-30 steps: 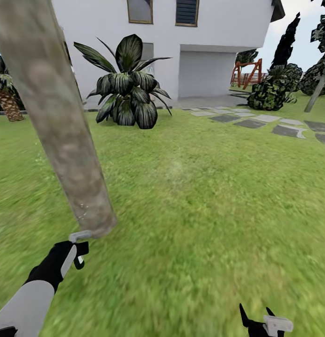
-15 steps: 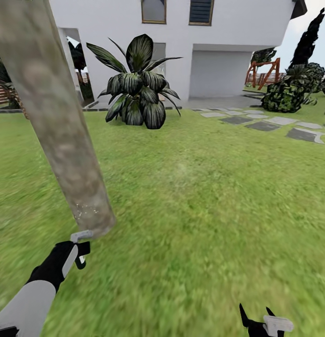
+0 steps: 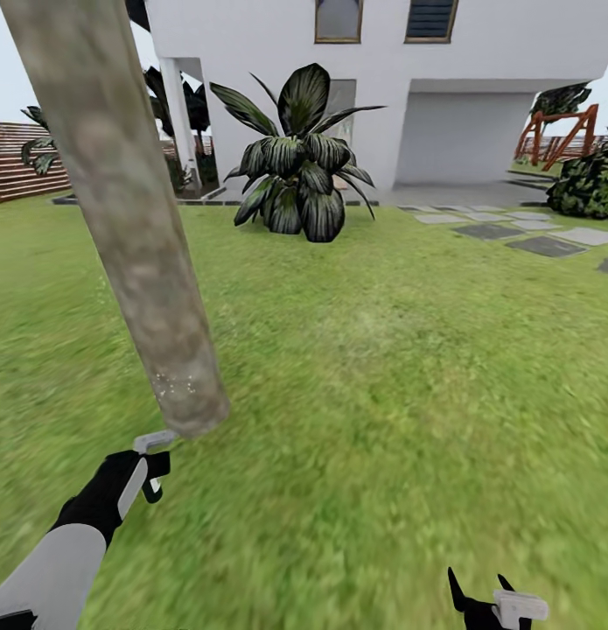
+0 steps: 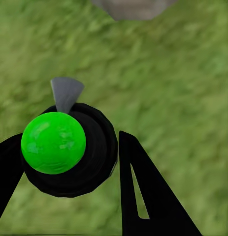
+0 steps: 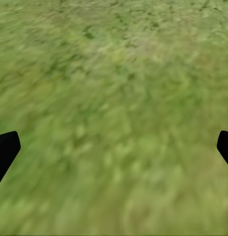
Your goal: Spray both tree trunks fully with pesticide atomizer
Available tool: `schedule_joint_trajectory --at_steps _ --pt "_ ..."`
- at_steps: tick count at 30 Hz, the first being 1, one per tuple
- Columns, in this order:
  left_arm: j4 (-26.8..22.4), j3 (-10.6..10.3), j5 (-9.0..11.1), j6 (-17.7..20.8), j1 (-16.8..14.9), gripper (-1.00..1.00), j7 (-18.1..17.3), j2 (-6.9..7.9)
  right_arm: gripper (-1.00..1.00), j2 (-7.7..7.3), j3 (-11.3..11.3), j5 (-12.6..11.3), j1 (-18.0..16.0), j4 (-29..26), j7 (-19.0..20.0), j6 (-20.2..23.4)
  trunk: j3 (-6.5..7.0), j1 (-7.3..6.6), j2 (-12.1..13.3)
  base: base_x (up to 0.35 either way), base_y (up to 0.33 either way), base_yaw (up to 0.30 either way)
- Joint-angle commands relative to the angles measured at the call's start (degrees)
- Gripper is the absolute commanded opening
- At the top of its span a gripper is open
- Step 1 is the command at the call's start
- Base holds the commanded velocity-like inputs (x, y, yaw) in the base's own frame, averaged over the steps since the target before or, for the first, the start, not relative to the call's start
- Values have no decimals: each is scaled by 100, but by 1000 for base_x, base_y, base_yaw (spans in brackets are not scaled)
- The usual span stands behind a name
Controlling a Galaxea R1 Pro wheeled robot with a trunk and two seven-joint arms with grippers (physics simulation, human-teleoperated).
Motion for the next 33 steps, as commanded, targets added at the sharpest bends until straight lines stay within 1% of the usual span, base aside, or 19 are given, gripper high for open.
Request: schedule_joint_trajectory --at_steps 1,8,12,15,16,17,18,19,20,22,23,26,28,29,31,33 --pt "0 -1 -3 0 0 -100 3 0 100 0 -2 0 0 1 0 0 0 0 0 88 -271 278" --pt "0 -1 2 0 0 -100 -1 -1 100 0 0 0 0 1 0 0 0 0 0 33 -264 278" --pt "2 1 -4 1 0 -100 -9 4 100 -2 -2 0 0 0 0 0 0 0 0 -20 -52 252" --pt "-70 -21 2 13 -20 -100 -60 -1 100 -7 -4 -2 0 0 0 0 0 0 0 -2 -4 53" --pt "-76 -70 0 25 -50 -100 -74 -2 100 -8 -4 -2 0 0 0 0 0 0 0 0 -1 12" --pt "-81 -180 -2 45 -72 -100 -88 -3 100 -8 -3 -5 0 0 0 0 0 0 0 0 -1 6" --pt "-89 -370 -2 62 -90 -100 -91 -6 100 -9 -1 -7 0 0 0 0 0 0 0 0 0 3" --pt "-127 -468 -3 79 -128 -100 -94 -9 100 -7 0 -8 0 0 0 0 0 0 0 0 0 1" --pt "-169 -523 -1 95 -195 -100 -98 -10 100 -8 -2 -9 0 0 0 0 0 0 0 0 0 0" --pt "-227 -566 4 129 -341 -100 -101 -30 100 -9 -7 -15 0 0 -6 0 0 0 0 0 0 0" --pt "-263 -573 6 168 -386 -100 -102 -84 100 -9 -8 -16 0 0 -8 0 0 0 0 0 0 0" --pt "-408 -581 -2 455 -434 -100 -110 -278 100 -9 -8 -18 0 0 -9 0 0 0 0 -53 42 0" --pt "-541 -588 -3 505 -447 -100 -104 -305 100 -9 -8 -18 0 0 -9 0 0 0 0 -229 191 0" --pt "-582 -589 -4 559 -505 -100 -99 -308 100 -9 -8 -18 0 0 -9 0 0 0 0 -217 230 0" --pt "-620 -589 -16 1123 -826 -100 -81 -318 100 -9 -8 -18 0 0 -9 0 0 0 0 -72 262 0" --pt "-630 -592 -19 1228 -947 -100 -78 -324 100 -9 -8 -18 0 0 -9 0 0 0 0 -14 102 0"
